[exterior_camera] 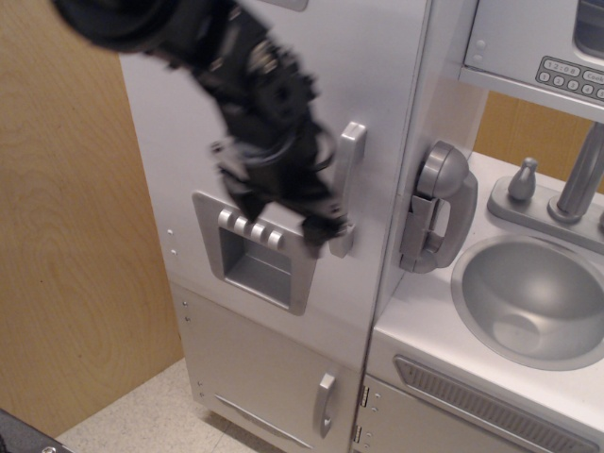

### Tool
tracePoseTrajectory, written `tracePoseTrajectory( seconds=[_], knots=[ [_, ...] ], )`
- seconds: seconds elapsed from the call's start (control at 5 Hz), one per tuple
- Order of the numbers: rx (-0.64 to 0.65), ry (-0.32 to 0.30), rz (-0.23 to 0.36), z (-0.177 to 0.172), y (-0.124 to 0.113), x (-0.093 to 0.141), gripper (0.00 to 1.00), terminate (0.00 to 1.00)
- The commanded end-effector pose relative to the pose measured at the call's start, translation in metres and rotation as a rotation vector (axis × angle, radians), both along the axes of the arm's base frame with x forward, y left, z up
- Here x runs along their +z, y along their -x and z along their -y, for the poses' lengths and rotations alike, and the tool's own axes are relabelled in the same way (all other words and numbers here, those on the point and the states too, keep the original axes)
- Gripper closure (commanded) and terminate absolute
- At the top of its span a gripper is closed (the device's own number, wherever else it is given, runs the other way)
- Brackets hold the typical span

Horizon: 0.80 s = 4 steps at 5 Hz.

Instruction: Open fridge

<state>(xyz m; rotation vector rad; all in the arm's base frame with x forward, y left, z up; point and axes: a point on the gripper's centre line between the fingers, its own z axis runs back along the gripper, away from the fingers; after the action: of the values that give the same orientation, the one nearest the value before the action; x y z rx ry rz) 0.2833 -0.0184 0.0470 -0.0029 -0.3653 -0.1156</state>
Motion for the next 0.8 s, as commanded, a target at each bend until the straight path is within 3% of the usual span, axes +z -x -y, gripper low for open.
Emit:
tracePoseTrajectory(
  seconds=[0.0,0.4,0.6],
  knots=[
    [0.005,0.042,0.083,0.026,-0.024,0.027,0.0,0.0],
    [0.103,0.002,0.214,0.024,-0.046,0.025,0.0,0.0],
    [0.132,0.0,0.23,0.023,-0.048,0.024,1.0,0.0]
  ],
)
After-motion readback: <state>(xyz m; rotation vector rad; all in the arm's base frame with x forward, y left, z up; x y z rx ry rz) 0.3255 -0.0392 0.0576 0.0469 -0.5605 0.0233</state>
